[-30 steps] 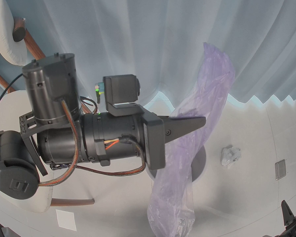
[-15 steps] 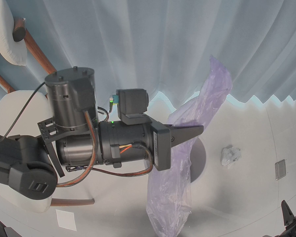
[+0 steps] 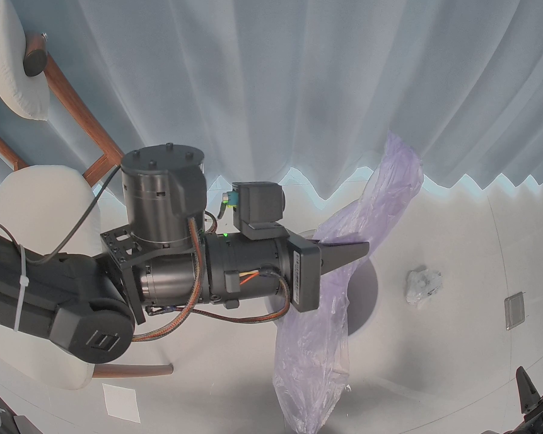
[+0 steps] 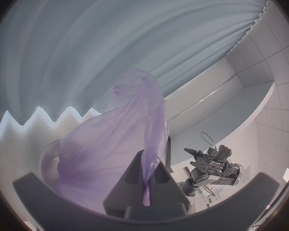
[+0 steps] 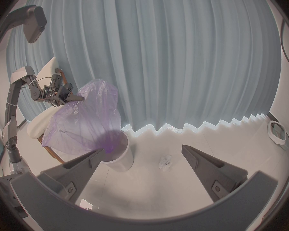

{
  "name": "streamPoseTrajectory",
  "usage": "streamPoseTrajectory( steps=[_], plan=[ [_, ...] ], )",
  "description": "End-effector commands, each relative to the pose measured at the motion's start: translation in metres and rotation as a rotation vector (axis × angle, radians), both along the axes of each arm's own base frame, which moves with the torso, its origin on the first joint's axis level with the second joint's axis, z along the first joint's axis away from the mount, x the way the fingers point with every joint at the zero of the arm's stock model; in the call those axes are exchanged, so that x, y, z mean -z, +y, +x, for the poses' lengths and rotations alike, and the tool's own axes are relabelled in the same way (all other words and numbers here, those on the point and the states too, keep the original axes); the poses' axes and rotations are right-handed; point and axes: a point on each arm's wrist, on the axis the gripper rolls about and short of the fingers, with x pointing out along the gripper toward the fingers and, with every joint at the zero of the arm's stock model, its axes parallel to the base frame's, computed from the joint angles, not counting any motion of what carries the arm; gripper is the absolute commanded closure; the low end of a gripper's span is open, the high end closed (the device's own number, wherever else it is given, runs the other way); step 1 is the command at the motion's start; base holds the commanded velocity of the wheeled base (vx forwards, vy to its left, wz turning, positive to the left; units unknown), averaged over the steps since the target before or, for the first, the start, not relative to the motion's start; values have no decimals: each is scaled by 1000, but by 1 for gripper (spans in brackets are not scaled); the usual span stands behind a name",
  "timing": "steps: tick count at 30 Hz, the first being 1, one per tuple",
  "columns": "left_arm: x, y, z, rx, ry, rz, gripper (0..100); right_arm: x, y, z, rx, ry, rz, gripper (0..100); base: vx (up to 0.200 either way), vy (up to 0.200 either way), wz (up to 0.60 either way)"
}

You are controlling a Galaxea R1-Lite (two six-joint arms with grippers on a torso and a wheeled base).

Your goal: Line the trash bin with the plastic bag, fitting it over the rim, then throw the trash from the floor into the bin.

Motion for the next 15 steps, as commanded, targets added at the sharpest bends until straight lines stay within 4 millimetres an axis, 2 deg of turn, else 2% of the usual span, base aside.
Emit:
streamPoseTrajectory(
  steps=[1,15],
  plan=[
    [8,-1,7,-11,14,13,100,5,0,0,-1,1,1,0,0,0,0],
    [19,-9,23,-30,27,24,100,5,0,0,-1,0,0,0,0,0,0]
  ],
)
